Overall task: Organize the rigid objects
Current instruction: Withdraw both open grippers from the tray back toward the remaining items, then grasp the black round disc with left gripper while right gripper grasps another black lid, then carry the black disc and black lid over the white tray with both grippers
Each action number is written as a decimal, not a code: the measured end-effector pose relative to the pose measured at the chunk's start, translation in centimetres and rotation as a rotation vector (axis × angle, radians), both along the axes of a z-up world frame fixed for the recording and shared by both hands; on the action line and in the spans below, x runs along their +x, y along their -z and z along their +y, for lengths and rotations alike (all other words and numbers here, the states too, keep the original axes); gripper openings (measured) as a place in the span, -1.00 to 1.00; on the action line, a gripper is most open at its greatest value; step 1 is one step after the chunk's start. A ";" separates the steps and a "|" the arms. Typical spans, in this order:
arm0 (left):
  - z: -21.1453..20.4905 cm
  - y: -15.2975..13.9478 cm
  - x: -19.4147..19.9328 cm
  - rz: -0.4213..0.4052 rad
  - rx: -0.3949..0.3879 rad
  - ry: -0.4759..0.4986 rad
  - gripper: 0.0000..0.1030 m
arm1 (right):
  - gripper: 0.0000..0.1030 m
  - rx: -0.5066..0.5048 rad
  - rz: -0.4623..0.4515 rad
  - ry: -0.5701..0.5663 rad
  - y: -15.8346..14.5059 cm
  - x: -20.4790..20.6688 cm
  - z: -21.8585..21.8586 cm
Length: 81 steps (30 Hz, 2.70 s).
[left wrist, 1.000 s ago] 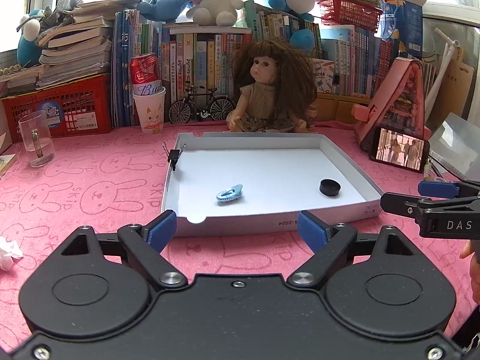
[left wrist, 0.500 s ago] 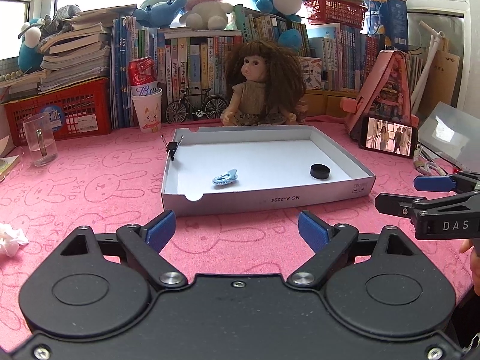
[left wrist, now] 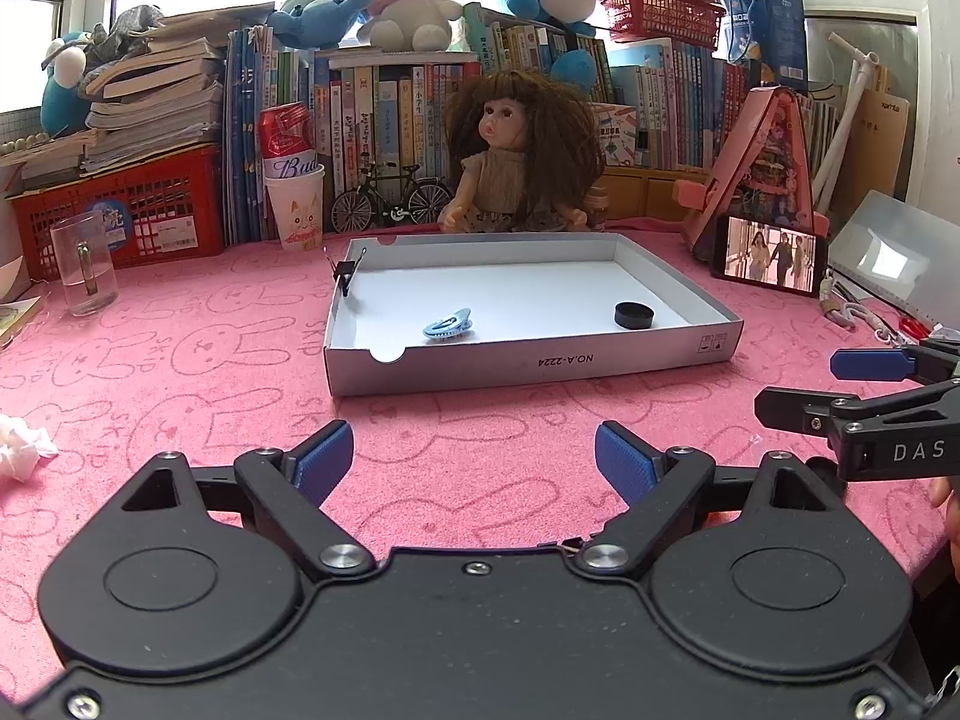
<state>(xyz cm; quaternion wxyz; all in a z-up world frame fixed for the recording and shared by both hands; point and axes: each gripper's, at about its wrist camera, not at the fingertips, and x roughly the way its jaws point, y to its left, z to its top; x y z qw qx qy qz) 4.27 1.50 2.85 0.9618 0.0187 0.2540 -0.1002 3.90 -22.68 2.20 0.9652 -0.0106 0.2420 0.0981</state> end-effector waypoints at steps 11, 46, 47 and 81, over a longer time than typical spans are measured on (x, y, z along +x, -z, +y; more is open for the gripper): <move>1.0 1.0 -2.5 0.015 -0.004 -0.019 0.46 | 0.76 0.004 -0.017 0.050 0.8 -3.0 -1.2; 3.3 4.0 -4.0 0.026 0.018 -0.120 -0.18 | 0.04 -0.042 0.035 0.080 3.4 -4.6 -0.8; 3.2 4.1 -3.8 0.023 0.019 -0.122 -0.17 | 0.06 -0.043 0.033 0.080 3.4 -4.6 -0.7; 2.6 2.5 -0.7 -0.017 -0.015 -0.131 -0.42 | -0.30 -0.005 -0.029 0.115 1.7 -2.5 -1.2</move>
